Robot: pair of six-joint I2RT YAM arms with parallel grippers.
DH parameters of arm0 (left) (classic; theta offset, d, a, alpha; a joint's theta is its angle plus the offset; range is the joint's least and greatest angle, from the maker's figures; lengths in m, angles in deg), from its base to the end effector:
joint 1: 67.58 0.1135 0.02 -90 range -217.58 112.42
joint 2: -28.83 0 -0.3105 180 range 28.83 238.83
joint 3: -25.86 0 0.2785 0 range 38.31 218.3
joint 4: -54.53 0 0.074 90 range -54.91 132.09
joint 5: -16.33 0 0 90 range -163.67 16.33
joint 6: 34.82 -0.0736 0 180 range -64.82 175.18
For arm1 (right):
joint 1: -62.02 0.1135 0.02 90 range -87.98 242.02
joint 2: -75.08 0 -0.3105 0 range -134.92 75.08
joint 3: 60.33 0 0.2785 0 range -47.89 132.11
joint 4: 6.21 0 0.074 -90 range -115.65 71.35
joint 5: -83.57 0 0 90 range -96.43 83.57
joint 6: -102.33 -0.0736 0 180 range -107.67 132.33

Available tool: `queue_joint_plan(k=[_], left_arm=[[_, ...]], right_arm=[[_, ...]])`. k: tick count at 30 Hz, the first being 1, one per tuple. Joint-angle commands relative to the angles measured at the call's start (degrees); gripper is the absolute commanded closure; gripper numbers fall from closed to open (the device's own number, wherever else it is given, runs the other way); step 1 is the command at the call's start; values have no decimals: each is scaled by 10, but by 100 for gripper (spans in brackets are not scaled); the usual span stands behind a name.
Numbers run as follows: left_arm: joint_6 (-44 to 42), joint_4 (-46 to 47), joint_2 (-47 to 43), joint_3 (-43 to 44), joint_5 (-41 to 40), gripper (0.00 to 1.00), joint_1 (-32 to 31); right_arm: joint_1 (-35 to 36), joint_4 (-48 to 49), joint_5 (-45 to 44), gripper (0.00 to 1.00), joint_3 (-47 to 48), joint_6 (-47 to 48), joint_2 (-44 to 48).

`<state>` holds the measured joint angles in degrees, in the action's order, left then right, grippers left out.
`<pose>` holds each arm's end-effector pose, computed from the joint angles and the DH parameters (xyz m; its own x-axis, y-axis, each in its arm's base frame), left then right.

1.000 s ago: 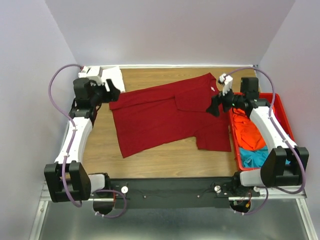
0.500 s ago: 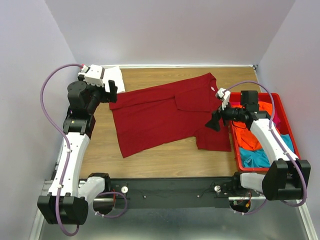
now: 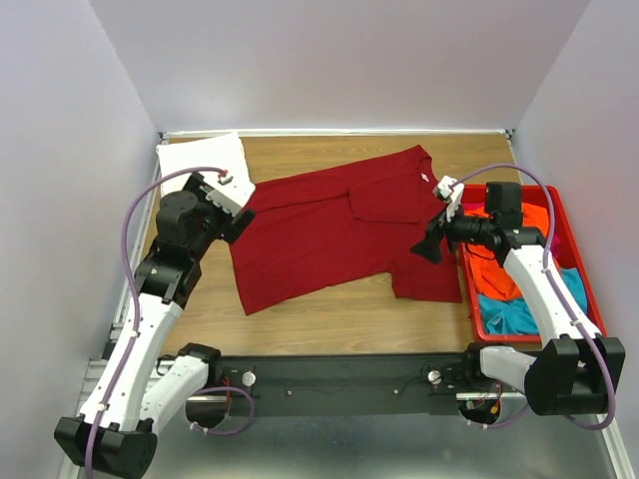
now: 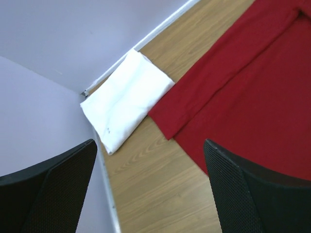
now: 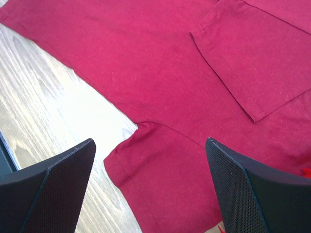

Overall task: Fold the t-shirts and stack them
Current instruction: Fold the tshirt

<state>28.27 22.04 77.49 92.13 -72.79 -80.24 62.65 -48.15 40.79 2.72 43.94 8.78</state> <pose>0.2173 -0.0500 0.3930 -0.1177 0.4902 -0.8636 0.3217 0.8416 0.4339 0.2600 0.0569 0.2941 -0.3291 -0.3596 -0.8731 -0.8187 0.5695 0.0741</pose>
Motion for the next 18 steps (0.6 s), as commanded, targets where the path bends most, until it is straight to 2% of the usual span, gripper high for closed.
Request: queue_joint_plan(k=[1, 6, 9, 14, 18], left_arm=[[-89, -63, -21, -28, -43, 2, -19], [-141, -124, -64, -64, 14, 2, -60], [-179, -161, -89, -91, 21, 6, -88], [-198, -166, -119, -119, 6, 7, -112], [-184, -152, -120, -123, 23, 3, -124]], right_arm=[[-4, 4, 16, 0, -4, 4, 8], [-4, 5, 15, 0, -5, 3, 10], [-4, 5, 13, 0, -5, 1, 8], [-4, 4, 3, 0, -3, 0, 1], [-4, 5, -3, 0, -3, 1, 1]])
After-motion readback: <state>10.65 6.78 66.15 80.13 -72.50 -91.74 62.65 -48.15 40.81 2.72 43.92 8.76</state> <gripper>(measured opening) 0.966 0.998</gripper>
